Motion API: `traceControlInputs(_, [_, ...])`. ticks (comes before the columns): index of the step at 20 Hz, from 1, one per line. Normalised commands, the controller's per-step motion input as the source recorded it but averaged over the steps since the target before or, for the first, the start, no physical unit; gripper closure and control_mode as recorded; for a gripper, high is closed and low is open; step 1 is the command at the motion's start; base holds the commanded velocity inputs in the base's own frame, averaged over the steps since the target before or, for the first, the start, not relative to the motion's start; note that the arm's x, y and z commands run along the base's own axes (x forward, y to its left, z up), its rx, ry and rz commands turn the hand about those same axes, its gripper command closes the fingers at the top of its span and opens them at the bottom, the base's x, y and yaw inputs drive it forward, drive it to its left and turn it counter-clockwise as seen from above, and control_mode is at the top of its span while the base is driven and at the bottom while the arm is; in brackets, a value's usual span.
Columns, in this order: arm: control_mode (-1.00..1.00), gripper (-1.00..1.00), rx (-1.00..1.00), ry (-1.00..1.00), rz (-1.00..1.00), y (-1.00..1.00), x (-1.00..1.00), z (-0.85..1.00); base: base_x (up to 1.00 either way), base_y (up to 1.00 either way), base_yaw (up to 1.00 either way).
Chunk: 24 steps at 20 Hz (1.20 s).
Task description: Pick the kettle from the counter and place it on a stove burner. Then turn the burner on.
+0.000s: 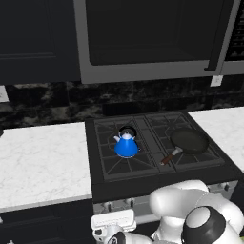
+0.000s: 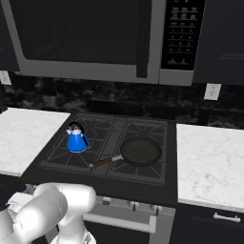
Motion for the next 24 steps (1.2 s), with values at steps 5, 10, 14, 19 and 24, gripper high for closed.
traceControlInputs(5, [-1.00, -1.00, 0.00, 0.00, 0.00, 0.05, 0.17, -0.27, 0.00, 0.00, 0.00])
traceControlInputs(10, [-1.00, -1.00, 0.00, 0.00, 0.00, 0.15, 0.06, -0.08, 0.00, 0.00, 0.00])
traceControlInputs(14, [-1.00, -1.00, 0.00, 0.00, 0.00, 0.11, 0.01, -0.01, 0.00, 0.00, 0.00])
traceControlInputs(19, [-1.00, -1.00, 0.00, 0.00, 0.02, -0.06, 0.01, 0.00, 0.00, 0.00, 0.00])
traceControlInputs(24, [-1.00, 1.00, 0.00, 0.00, 0.00, 0.00, 0.03, 0.00, 0.00, 0.00, 0.00])
